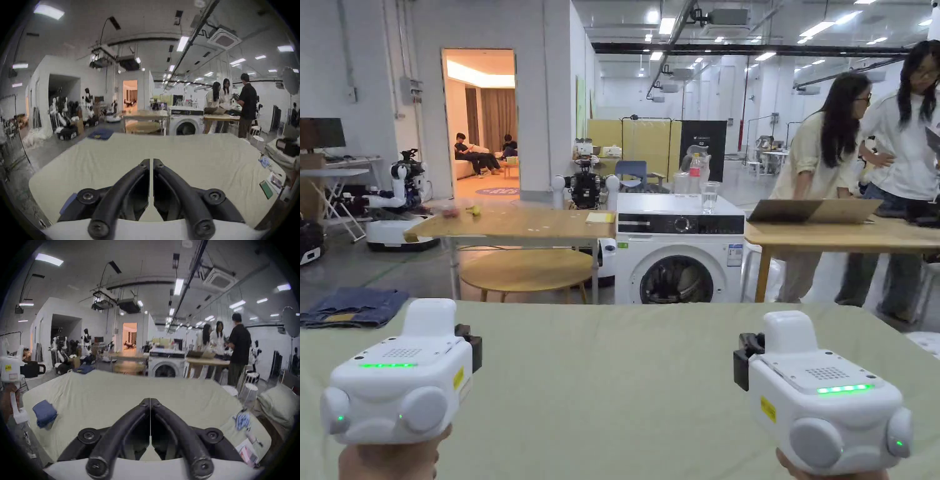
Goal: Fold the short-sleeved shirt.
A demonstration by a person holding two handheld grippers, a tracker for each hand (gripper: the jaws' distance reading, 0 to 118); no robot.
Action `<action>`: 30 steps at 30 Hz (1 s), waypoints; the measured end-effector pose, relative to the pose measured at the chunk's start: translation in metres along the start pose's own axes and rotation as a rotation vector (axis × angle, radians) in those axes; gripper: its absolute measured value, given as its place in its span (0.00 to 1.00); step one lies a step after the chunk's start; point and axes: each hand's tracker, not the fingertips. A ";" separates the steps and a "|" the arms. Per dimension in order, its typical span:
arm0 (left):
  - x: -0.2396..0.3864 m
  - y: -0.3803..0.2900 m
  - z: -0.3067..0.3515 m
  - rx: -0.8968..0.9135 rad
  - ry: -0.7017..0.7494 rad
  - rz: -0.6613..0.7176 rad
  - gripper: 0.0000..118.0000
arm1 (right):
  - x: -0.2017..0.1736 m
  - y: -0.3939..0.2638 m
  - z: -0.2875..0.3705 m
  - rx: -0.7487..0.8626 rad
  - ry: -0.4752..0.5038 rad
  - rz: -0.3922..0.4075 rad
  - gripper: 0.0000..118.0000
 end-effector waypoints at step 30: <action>0.064 0.028 0.025 0.084 -0.055 -0.054 0.97 | 0.009 0.017 0.012 0.132 0.029 -0.012 0.90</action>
